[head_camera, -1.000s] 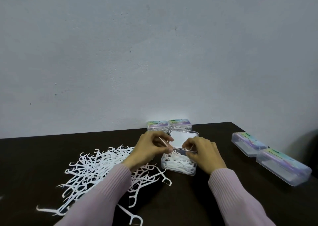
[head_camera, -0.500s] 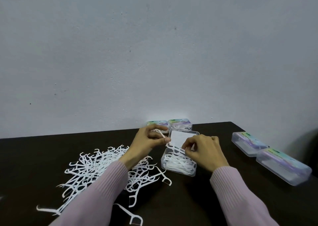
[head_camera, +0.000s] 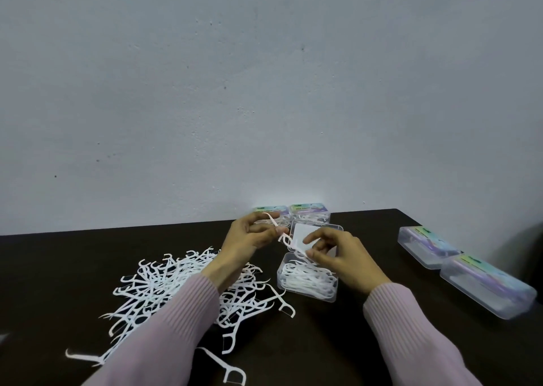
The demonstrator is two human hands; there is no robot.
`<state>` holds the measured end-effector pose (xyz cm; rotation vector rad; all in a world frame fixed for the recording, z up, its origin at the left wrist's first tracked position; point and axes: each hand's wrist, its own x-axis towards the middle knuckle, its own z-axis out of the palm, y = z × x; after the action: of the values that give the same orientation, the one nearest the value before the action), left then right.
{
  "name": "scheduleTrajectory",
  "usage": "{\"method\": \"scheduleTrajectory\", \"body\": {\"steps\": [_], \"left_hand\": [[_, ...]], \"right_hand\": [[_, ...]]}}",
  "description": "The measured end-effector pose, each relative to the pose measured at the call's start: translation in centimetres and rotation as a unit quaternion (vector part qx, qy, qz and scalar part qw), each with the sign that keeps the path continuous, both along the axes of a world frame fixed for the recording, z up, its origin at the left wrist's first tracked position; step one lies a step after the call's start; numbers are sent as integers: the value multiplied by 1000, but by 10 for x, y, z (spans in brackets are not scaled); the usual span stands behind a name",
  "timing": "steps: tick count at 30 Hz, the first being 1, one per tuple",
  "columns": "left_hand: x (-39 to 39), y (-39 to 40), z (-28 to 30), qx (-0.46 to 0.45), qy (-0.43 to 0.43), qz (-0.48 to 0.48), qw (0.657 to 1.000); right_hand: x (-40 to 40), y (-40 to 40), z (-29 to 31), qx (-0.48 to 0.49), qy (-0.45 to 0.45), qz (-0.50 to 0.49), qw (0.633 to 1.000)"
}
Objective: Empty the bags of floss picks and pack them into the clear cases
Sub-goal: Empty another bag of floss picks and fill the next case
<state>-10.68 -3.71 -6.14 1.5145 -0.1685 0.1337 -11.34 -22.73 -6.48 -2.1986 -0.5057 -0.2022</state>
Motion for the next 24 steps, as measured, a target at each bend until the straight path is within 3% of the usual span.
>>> {"method": "scheduleTrajectory", "body": {"steps": [5, 11, 18, 24], "left_hand": [[0, 4, 2, -50, 9, 30, 998], [-1, -3, -2, 13, -3, 56, 998], [-7, -19, -4, 47, -24, 5, 999], [-6, -19, -5, -2, -23, 33, 999]], "right_hand": [[-4, -1, 4, 113, 45, 29, 992], [-1, -2, 1, 66, 0, -50, 997], [1, 3, -3, 161, -27, -176, 971], [1, -2, 1, 271, 21, -157, 950]]}}
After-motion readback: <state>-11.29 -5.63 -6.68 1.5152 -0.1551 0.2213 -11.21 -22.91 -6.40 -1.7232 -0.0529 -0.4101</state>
